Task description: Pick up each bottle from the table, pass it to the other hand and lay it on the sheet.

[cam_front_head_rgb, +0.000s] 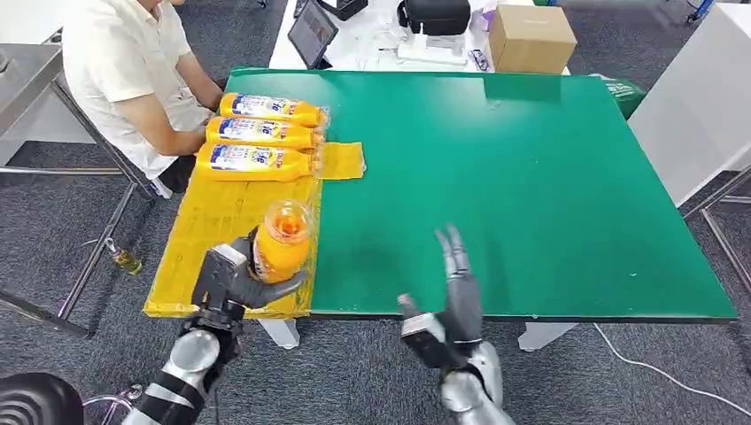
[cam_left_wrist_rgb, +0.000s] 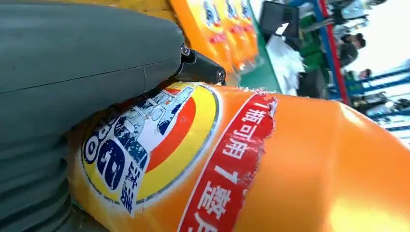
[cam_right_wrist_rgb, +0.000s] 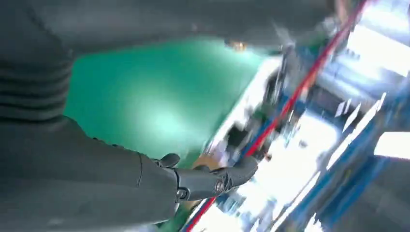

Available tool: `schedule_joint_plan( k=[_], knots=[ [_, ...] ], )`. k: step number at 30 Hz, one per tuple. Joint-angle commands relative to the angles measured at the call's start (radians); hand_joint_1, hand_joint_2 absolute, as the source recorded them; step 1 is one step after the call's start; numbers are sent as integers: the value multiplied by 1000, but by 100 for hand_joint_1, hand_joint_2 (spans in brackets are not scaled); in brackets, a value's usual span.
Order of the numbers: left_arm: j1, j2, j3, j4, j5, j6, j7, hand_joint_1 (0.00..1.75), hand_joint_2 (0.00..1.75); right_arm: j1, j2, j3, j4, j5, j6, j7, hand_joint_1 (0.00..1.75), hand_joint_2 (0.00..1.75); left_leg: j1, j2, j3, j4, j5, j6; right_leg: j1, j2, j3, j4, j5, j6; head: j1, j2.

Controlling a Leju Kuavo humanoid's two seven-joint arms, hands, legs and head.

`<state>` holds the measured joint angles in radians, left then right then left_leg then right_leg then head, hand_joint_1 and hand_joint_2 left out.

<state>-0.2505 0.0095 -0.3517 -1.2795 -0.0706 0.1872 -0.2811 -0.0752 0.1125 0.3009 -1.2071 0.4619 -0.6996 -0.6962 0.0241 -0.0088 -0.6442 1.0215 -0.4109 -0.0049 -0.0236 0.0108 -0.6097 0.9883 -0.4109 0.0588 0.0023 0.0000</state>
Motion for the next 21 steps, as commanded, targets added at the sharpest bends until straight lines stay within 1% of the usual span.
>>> schedule_joint_plan(
  k=[1, 3, 4, 5, 6, 7, 8, 11, 12, 13, 14, 15, 17, 19, 21],
  knots=[
    [-202, 88, -46, 198, -311, 73, 87, 175, 175, 12, 2, -121, -108, -74, 2, -2, 0, 0, 0, -2, 4, 0, -1, 2, 1, -4, 5, 0, -2, -3, 0, 0],
    [-202, 88, -46, 198, -311, 73, 87, 175, 175, 12, 2, -121, -108, -74, 2, -2, 0, 0, 0, -1, 3, -1, 0, 1, 1, -2, 3, 0, 0, -2, 0, 0],
    [-202, 88, -46, 198, -311, 73, 87, 175, 175, 12, 2, -121, -108, -74, 2, -2, 0, 0, 0, 0, 8, -1, -1, 2, 2, -3, 8, -1, -2, -5, 0, 0],
    [-202, 88, -46, 198, -311, 73, 87, 175, 175, 12, 2, -121, -108, -74, 2, -2, 0, 0, 0, 0, 5, -1, -1, 1, 1, -2, 4, 0, -1, -3, -1, 0],
    [-202, 88, -46, 198, -311, 73, 87, 175, 175, 12, 2, -121, -108, -74, 2, -2, 0, 0, 0, 0, 7, -1, -1, 1, 1, -2, 6, -1, -1, -4, 0, 0],
    [-202, 88, -46, 198, -311, 73, 87, 175, 175, 12, 2, -121, -108, -74, 2, -2, 0, 0, 0, 0, 2, -1, 0, 0, 0, -1, 2, 0, 0, -1, 0, 0],
    [-202, 88, -46, 198, -311, 73, 87, 175, 175, 12, 2, -121, -108, -74, 2, -2, 0, 0, 0, 0, 5, -1, -1, 1, 1, -2, 5, -1, -1, -3, 0, 0],
    [-202, 88, -46, 198, -311, 73, 87, 175, 175, 12, 2, -121, -108, -74, 2, -2, 0, 0, 0, 0, 3, -1, 0, 1, 0, -1, 3, 0, 0, -2, 0, 0],
    [-213, 89, -56, 219, -342, 79, 94, 175, 175, 9, 11, -122, -102, -67, 2, -2, 0, 0, 0, 0, 5, -1, -1, 1, 1, -2, 5, -1, -1, -2, 0, 0],
    [-263, 98, -96, 295, -460, 75, 144, 175, 175, -3, 5, -94, -86, -89, 2, -2, 0, 0, 0, 0, 8, -1, -2, 2, 1, -2, 8, -1, -3, -4, 0, 0],
    [-312, 100, -131, 371, -557, 68, 182, 175, 175, -9, 5, -82, -71, -97, 2, -2, 0, 0, 0, 0, 3, 0, 0, 0, 1, -2, 3, 0, 0, -2, 0, 0],
    [-365, 90, -161, 459, -636, 54, 210, 175, 175, -22, 2, -62, -50, -111, 2, -2, 0, 0, 0, -2, 5, 0, 0, 1, 1, -3, 5, 0, -1, -3, 0, 0],
    [-479, 44, -208, 662, -781, 45, 240, 175, 175, -42, 3, -35, -17, -119, 2, -2, 0, 0, 0, -3, 2, 0, 1, 0, 1, -4, 3, 0, 0, -2, 0, 0],
    [-543, 4, -219, 783, -825, -3, 258, 175, 175, -57, 2, -15, 12, -135, 2, -2, 0, 0, 1, -5, 5, 0, 1, 1, 2, -6, 7, 0, -1, -4, 0, 0],
    [-571, -16, -218, 843, -837, -28, 283, 175, 175, -63, 1, -6, 30, -138, 2, -2, 0, 0, 1, -3, 4, 0, 1, 1, 2, -4, 6, -1, 0, -3, 0, 0]
  ],
)
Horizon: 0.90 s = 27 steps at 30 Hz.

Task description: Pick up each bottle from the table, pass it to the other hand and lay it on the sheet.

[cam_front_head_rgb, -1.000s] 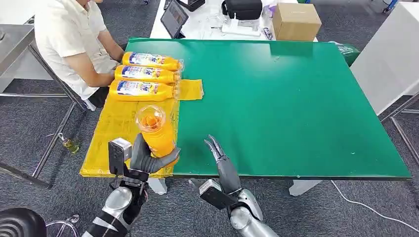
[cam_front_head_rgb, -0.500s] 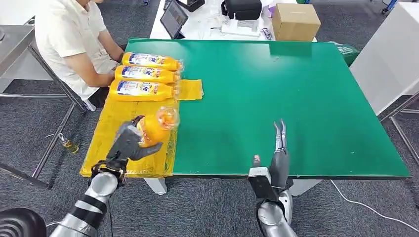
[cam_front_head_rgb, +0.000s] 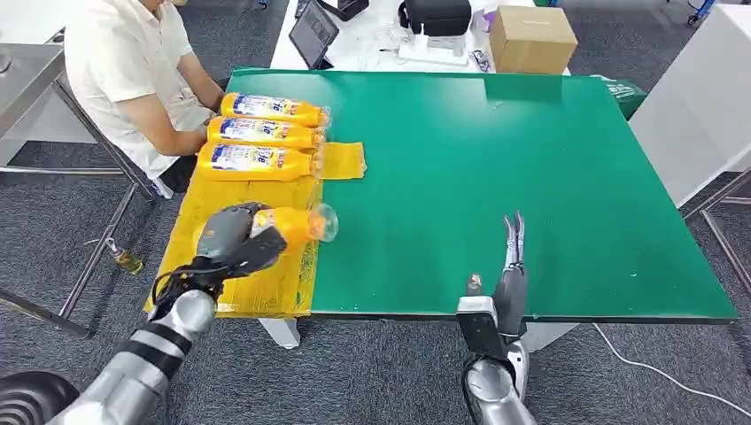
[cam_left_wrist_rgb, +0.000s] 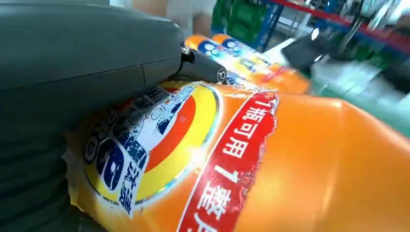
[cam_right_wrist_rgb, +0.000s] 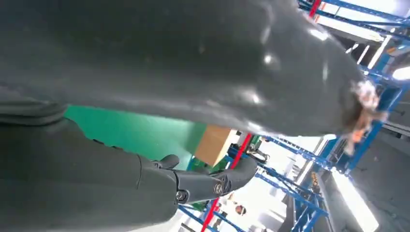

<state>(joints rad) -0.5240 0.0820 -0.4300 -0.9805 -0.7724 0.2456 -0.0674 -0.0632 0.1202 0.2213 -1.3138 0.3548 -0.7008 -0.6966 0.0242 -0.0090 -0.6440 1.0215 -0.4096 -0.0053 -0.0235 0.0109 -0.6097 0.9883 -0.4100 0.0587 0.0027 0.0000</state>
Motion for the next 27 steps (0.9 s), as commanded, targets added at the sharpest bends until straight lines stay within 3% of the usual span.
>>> schedule_joint_plan(
  k=[1, 3, 4, 5, 7, 8, 12, 13, 14, 15, 16, 17, 27],
  knots=[
    [-312, -100, -131, 588, -141, -89, 84, 175, 175, -84, -7, 85, 162, -39, 3, -2, 0, 0, 1, -2, 7, 0, 0, 3, 2, -5, 9, -1, -1, -4, 0, 0],
    [-313, -101, -130, 603, -147, -80, 90, 157, 175, -88, -7, 90, 175, -45, 3, -2, 0, 0, 1, -2, 7, -1, 0, 3, 2, -5, 9, -2, -1, -3, -1, 0],
    [-308, -106, -109, 624, -131, -85, 89, 113, 175, -90, -6, 89, 189, -42, 3, -2, 0, 0, 1, 0, 4, -1, 1, 2, 1, -2, 5, -1, 0, -1, 0, 0],
    [-306, -108, -98, 634, -121, -95, 83, 45, 175, -90, -6, 90, 196, -51, 3, -2, 0, 0, 1, 0, 6, -1, 0, 2, 2, -2, 8, -2, -1, -2, 0, 0],
    [-304, -107, -89, 645, -114, -113, 80, 42, 175, -88, -11, 97, 210, -58, 3, -2, 0, 0, 0, 1, 4, -1, 0, 2, 1, 0, 5, -1, 0, -1, -1, 0],
    [-305, -107, -87, 651, -114, -123, 80, 56, 175, -88, -14, 101, 211, -65, 3, -2, 0, 0, 0, 1, 7, -1, -1, 2, 2, -1, 8, -2, -1, -2, 0, 0],
    [-312, -104, -71, 666, -107, -143, 95, 143, 175, -97, -17, 114, 226, -85, 4, -2, 0, 0, 1, 2, 4, 0, -1, 2, 1, 0, 6, -1, -1, -1, -1, 0],
    [-312, -104, -71, 666, -107, -143, 95, 143, 175, -97, -17, 114, 226, -85, 4, -2, 0, 0, 1, 2, 7, 0, -1, 3, 2, -1, 8, -1, -1, -2, 0, 0],
    [-311, -105, -63, 673, -104, -149, 100, 134, 175, -104, -18, 123, 239, -93, 5, -2, 0, 0, 0, 2, 5, -1, 0, 2, 1, 0, 6, -1, -1, -1, 0, 0],
    [-310, -106, -61, 675, -104, -153, 100, 61, 175, -106, -18, 127, 242, -99, 6, -2, 0, 0, 0, 3, 5, -1, 0, 2, 1, 1, 6, -1, 0, -1, -1, 0],
    [-309, -108, -54, 678, -99, -166, 98, 7, 175, -107, -19, 129, 247, -98, 3, -2, 0, 0, 0, 2, 3, -1, 0, 2, 1, 1, 4, -1, 0, -1, 0, 0],
    [-307, -110, -50, 678, -95, -171, 94, 0, 175, -107, -19, 131, 250, -100, 3, -2, 0, 0, 0, 3, 5, -1, 0, 2, 1, 2, 5, -1, 0, -1, 0, 0],
    [-298, -117, 29, 645, -1, -258, -9, 0, 175, -99, -27, 135, 247, -113, 3, -2, 0, 0, 0, 1, 5, -1, 0, 2, 0, 0, 7, -1, 0, -1, 0, 0]
  ],
)
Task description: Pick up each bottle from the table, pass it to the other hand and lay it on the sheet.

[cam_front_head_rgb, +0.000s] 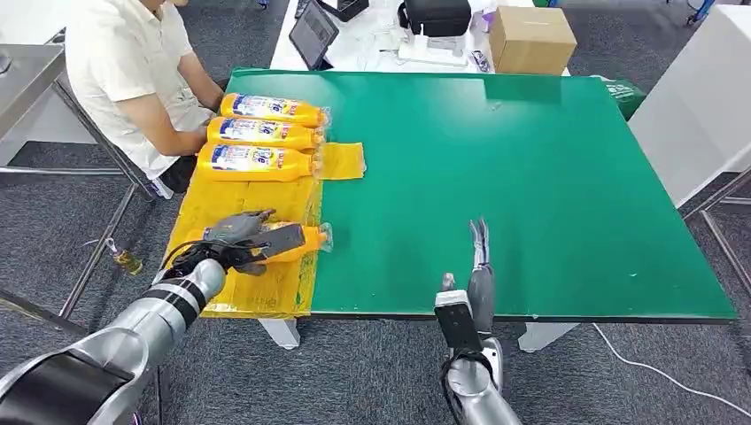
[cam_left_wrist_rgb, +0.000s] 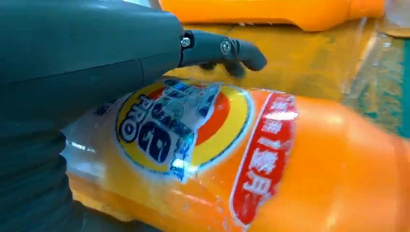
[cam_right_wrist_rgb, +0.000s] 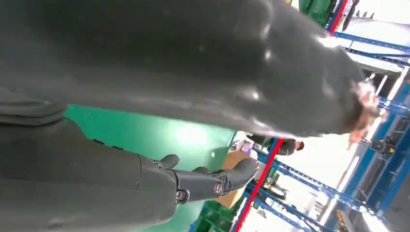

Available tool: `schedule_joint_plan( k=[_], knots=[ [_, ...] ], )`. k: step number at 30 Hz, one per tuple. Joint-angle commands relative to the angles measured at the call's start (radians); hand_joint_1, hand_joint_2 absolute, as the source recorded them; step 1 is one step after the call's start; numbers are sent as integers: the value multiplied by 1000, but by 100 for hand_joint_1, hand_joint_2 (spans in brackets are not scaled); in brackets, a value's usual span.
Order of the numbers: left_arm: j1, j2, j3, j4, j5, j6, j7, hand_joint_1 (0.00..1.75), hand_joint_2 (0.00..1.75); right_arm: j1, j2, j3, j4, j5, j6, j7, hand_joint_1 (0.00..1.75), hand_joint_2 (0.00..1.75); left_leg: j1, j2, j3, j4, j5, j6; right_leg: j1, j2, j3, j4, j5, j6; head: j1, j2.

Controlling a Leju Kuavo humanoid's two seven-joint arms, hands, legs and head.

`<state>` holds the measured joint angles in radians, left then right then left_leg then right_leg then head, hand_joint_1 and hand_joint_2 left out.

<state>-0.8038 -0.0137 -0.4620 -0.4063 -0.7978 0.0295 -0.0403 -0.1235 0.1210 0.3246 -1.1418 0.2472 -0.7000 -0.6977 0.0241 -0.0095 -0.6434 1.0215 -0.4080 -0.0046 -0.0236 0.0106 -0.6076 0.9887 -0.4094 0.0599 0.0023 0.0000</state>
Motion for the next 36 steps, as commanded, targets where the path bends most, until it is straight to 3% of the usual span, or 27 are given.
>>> schedule_joint_plan(
  k=[1, 5, 8, 12, 17, 21, 25, 26, 27, 28, 29, 34, 35, 36],
  knots=[
    [-15, -22, 55, 60, 21, -40, -50, 0, 175, -34, -27, 28, 74, -2, 2, 0, 0, 0, 0, 2, 7, -1, -2, 2, 1, 0, 7, -2, -1, -3, 0, 0],
    [16, -28, 59, -5, 39, -8, -133, 0, 175, -20, -24, 10, 62, 17, 2, 0, 0, 0, 0, 1, 5, -1, -2, 2, 1, -1, 6, -2, -1, -3, 0, 0],
    [108, -21, 65, -139, 67, 52, -217, 0, 175, 12, -21, -17, 44, 39, 2, 0, 0, 0, 0, 1, 7, -2, -2, 2, 1, -1, 7, -3, -2, -3, 0, 0],
    [152, -18, 65, -206, 78, 73, -233, 0, 175, 23, -20, -27, 40, 45, 2, 0, 0, 0, 0, 1, 5, -1, -2, 2, 1, 0, 5, -2, -2, -2, 0, 0],
    [366, -4, 56, -540, 156, 126, -286, 0, 175, 66, -17, -73, 11, 70, 2, 0, 0, 0, -1, 1, 4, -2, -2, 1, -1, 0, 3, -2, -1, -1, 0, 0],
    [553, 6, 18, -819, 171, 279, -350, 0, 175, 109, -44, -61, -64, 31, 2, 0, 0, 0, -1, 3, 5, -2, -4, 1, 0, 1, 4, -2, -2, -2, 0, 0],
    [642, -29, 17, -954, 266, 370, -411, 0, 175, 130, -58, -28, -138, -76, 24, 0, 0, 0, -1, 3, 4, 0, -5, 1, 0, 1, 3, -1, -3, -2, 0, 0],
    [680, -61, 31, -1002, 420, 338, -439, 0, 175, 171, -19, -97, -251, -237, 210, 0, 0, 0, -1, 2, 1, 0, -4, 1, 0, 0, 0, -1, -2, -2, 0, 0],
    [708, -85, 35, -1029, 537, 292, -437, 0, 175, 202, 49, -207, -291, -281, 349, 0, 0, 0, -1, 2, 3, 0, -6, 1, 0, -1, 2, -1, -4, -3, 0, 0],
    [744, -115, 40, -1056, 708, 222, -424, 0, 175, 226, 93, -249, -348, -229, 352, 0, 0, 0, -1, 1, 3, 1, -7, 2, 0, -2, 2, 1, -6, -3, 0, 0],
    [759, -126, 33, -1060, 797, 200, -431, 0, 175, 235, 83, -214, -384, -193, 306, 0, 0, 0, -1, 0, 0, 1, -5, 1, -1, -2, -1, 1, -4, -2, 0, 0],
    [763, -131, 33, -1060, 810, 205, -439, 0, 175, 237, 79, -201, -398, -191, 298, 0, 0, 0, -1, 1, 0, 0, -5, 0, 0, 0, -1, -1, -3, -2, -1, 0],
    [756, -155, 44, -1030, 798, 280, -508, 0, 175, 233, 70, -161, -406, -195, 275, 0, 0, 0, -1, 0, 1, 0, -5, 1, 0, -2, 0, -1, -3, -2, 0, 0],
    [746, -154, 30, -1010, 851, 282, -488, 0, 175, 229, 52, -118, -400, -193, 265, 0, 0, 175, 0, 0, 1, 0, -5, 1, 0, -1, 0, -1, -3, -2, 0, 0]
  ],
)
